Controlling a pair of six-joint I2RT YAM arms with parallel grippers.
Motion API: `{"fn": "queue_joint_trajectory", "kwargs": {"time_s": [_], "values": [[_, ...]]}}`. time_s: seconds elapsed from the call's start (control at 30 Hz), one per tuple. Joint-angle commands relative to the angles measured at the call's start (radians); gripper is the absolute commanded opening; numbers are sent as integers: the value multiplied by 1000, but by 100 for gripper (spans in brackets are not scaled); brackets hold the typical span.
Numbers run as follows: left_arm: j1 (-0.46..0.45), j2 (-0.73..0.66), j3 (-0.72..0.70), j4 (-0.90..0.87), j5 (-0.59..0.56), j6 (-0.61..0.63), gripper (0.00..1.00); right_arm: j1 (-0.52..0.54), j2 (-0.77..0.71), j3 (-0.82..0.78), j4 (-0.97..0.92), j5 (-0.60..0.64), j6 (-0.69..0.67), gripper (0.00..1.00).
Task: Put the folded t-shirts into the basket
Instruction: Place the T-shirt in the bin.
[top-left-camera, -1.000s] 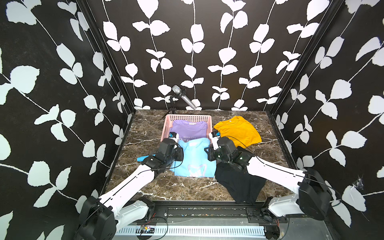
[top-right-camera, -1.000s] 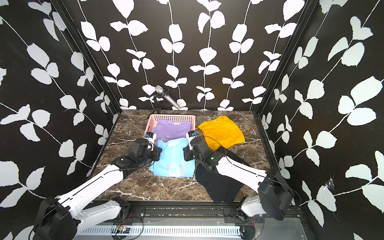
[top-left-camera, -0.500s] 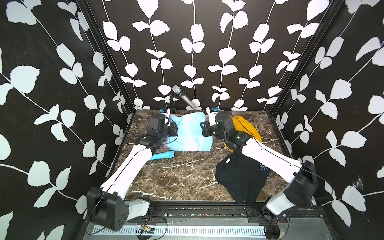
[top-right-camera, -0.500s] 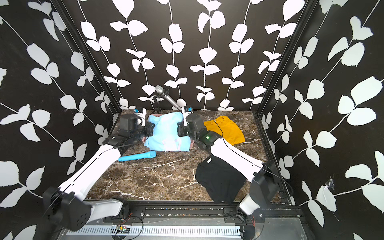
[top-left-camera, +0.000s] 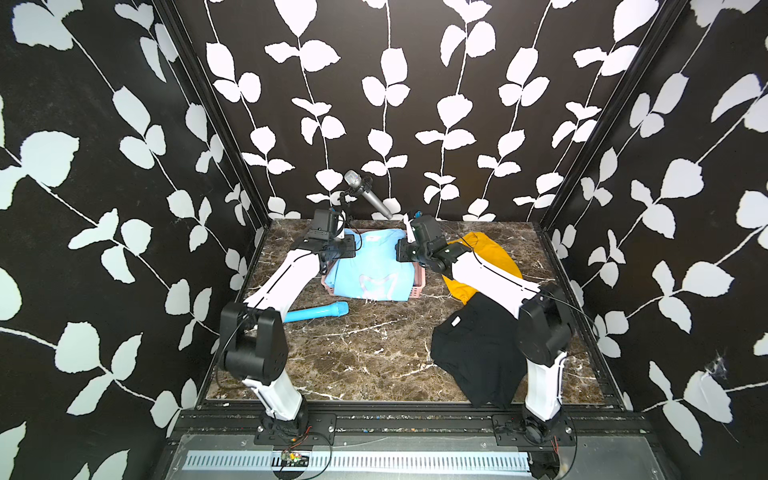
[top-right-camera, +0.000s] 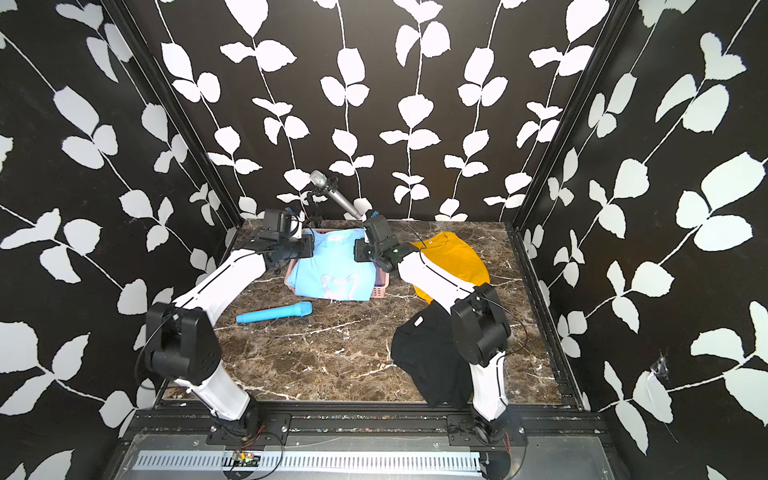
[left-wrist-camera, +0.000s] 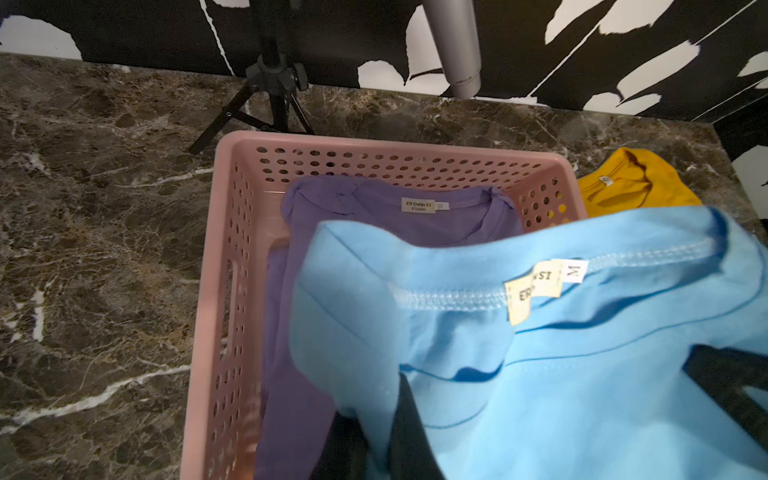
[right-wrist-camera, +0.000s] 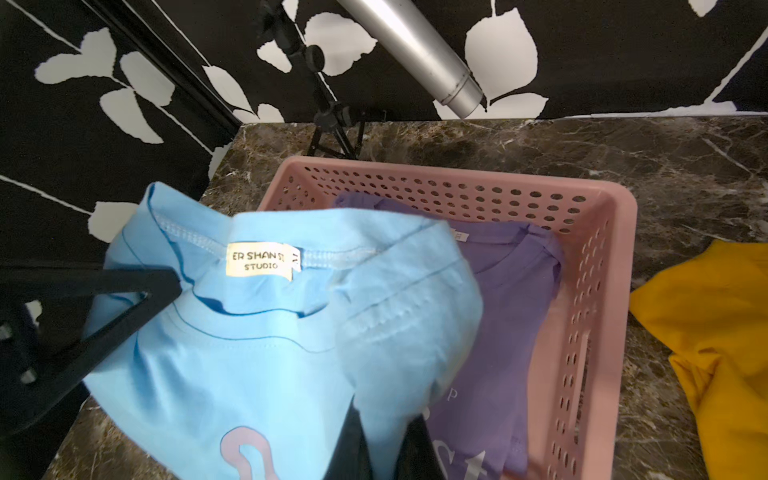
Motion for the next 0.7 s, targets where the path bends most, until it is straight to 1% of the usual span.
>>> {"fn": "queue_joint_trajectory", "kwargs": {"time_s": [0.0, 0.27, 0.4, 0.67], "values": [[9, 35, 64, -35, -9, 33, 0, -20, 56, 83, -23, -7, -15, 0], [16, 191, 181, -65, -10, 63, 0, -37, 186, 203, -93, 37, -85, 0], [21, 255, 222, -65, -7, 68, 0, -43, 238, 245, -84, 46, -125, 0], [30, 353, 277, -63, -1, 63, 0, -72, 346, 367, -123, 51, -137, 0]]}}
